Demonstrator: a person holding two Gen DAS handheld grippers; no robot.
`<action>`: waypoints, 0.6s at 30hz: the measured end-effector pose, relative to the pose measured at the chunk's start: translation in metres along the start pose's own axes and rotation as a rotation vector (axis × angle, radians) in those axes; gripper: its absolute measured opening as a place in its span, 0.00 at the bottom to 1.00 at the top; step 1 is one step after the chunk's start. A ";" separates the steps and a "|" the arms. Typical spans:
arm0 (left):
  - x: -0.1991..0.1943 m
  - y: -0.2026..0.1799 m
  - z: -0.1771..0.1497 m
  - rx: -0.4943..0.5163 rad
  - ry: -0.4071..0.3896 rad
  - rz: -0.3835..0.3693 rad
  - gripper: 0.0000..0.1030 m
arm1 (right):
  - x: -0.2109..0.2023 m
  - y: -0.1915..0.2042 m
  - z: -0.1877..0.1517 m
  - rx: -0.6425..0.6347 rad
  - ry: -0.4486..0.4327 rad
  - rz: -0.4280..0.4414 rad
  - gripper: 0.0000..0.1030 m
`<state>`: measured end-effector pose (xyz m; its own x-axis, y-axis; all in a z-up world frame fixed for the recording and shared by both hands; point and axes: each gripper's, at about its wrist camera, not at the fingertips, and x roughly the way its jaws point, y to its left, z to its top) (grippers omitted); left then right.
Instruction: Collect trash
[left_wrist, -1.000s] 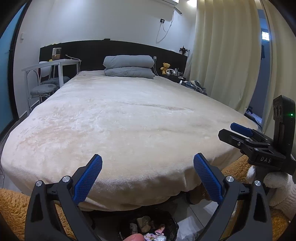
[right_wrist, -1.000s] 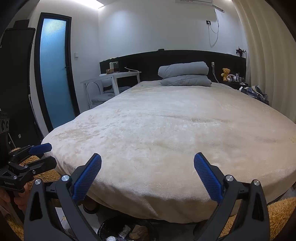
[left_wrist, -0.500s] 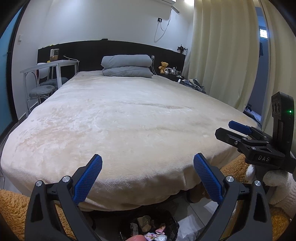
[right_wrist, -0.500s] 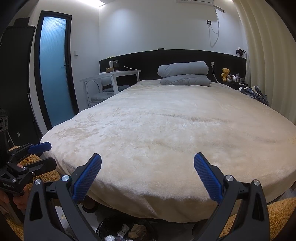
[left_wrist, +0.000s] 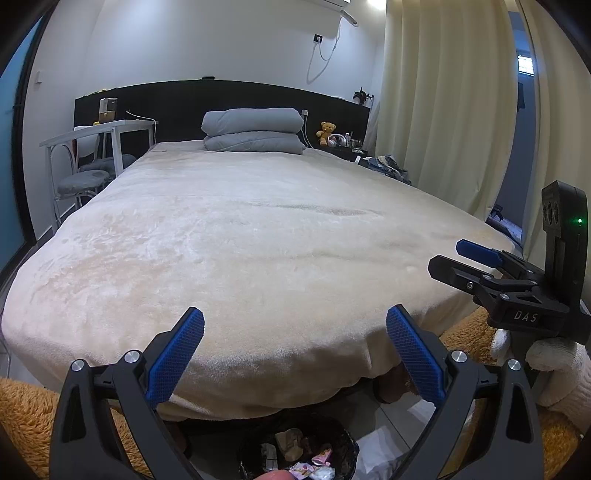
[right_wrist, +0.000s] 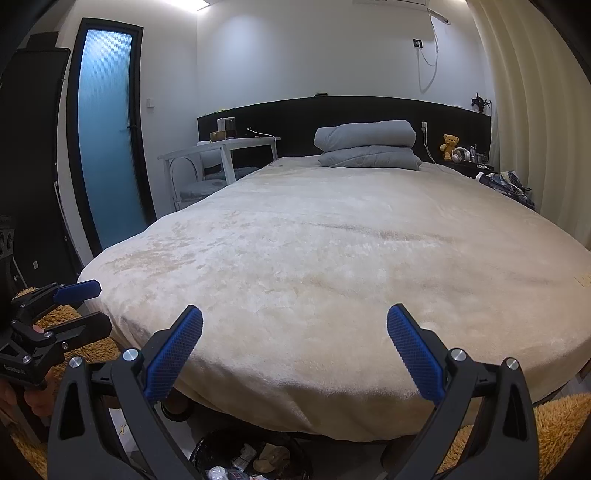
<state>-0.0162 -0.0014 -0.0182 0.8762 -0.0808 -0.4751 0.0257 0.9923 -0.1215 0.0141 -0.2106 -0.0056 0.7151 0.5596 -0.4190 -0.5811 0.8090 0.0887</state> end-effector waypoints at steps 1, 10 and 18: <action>0.000 0.000 0.000 -0.001 0.001 -0.002 0.94 | 0.000 0.000 0.000 0.001 0.000 0.000 0.96; 0.001 0.002 0.000 0.001 0.000 -0.004 0.94 | -0.001 -0.002 -0.001 -0.003 0.001 -0.016 0.96; 0.001 0.003 0.000 0.004 -0.002 -0.007 0.94 | -0.001 -0.001 -0.001 -0.007 0.002 -0.019 0.96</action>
<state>-0.0150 0.0012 -0.0189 0.8771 -0.0878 -0.4723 0.0339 0.9920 -0.1215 0.0139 -0.2120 -0.0060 0.7256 0.5435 -0.4220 -0.5697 0.8185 0.0746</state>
